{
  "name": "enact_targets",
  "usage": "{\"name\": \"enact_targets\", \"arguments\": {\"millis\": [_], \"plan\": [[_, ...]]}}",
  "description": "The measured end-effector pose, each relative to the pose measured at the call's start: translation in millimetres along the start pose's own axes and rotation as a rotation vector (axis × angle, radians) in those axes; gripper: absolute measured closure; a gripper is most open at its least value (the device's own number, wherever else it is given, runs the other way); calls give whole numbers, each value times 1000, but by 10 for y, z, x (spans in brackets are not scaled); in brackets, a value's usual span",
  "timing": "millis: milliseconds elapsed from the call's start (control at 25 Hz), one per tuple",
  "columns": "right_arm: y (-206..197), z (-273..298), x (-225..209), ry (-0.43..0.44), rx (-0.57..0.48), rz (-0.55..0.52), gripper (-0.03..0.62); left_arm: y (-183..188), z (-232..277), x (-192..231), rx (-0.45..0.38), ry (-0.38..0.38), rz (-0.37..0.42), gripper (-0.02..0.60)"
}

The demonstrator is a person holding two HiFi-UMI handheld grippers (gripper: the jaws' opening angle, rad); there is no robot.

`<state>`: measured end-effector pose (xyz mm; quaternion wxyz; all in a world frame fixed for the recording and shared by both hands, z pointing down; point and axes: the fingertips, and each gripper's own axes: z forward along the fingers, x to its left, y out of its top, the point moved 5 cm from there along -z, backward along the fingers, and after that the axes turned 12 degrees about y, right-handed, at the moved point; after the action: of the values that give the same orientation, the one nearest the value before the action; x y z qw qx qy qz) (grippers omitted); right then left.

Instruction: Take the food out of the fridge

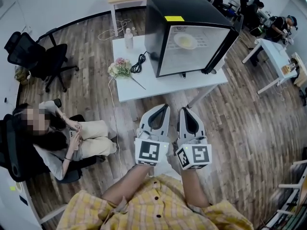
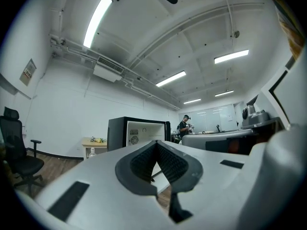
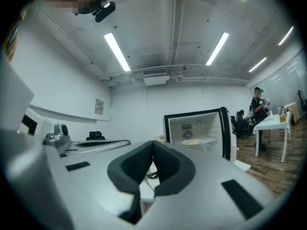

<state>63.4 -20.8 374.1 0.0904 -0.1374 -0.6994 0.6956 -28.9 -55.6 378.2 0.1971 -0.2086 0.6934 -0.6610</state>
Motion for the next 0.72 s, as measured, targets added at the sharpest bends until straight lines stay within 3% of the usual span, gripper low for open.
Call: {"name": "enact_targets", "arguments": {"millis": [720], "plan": [[110,706,-1151,73,-20,6,586,-62,1302,-174,-8,84,7,574]]}}
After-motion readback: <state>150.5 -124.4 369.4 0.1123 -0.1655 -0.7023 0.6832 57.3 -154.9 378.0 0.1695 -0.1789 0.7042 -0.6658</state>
